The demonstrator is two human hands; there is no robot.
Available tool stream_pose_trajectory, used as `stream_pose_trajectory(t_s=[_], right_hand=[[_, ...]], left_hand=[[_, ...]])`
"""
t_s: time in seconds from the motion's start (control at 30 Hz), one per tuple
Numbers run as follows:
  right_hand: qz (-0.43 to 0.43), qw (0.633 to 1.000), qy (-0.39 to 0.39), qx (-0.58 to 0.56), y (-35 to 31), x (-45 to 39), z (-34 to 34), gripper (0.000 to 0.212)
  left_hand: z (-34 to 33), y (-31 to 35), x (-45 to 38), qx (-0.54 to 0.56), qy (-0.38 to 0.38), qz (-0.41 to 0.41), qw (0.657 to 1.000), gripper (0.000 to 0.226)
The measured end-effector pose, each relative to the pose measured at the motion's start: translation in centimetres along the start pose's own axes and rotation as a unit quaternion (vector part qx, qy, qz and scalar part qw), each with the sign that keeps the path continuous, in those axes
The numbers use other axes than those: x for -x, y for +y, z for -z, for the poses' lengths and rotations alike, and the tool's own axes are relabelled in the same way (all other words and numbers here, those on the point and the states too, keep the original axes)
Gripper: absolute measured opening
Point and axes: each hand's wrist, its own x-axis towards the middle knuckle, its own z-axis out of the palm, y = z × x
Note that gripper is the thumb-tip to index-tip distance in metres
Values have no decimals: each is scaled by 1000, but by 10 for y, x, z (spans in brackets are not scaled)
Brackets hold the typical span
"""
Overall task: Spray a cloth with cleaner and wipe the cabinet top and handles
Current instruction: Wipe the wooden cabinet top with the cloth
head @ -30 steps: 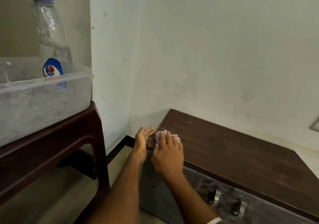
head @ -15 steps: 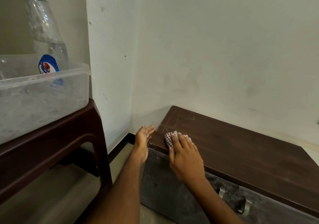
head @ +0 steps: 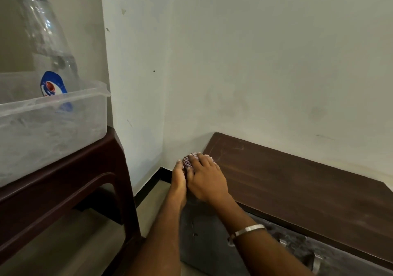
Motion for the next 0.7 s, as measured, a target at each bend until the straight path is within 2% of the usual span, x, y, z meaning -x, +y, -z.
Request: stream_pose_trajectory(t_s=[0.1, 0.2, 0.3, 0.43, 0.57, 0.7], right_hand=[[-58, 998, 19, 3, 29, 8, 10, 54], [-124, 992, 20, 19, 59, 17, 24, 56], [-148, 988, 20, 37, 62, 15, 25, 57], [-119, 992, 20, 43, 37, -5, 13, 56], [-51, 998, 1, 33, 9, -30, 0, 51], [-34, 999, 13, 9, 13, -36, -3, 49]], left_hand=[[-4, -2, 0, -51, 34, -37, 997, 43], [0, -6, -7, -87, 37, -50, 994, 50], [-3, -9, -13, -101, 45, -43, 993, 47], [-7, -8, -16, -85, 59, -6, 995, 37], [-13, -1, -14, -87, 84, 21, 992, 42], [-13, -1, -14, -71, 103, 23, 992, 44]])
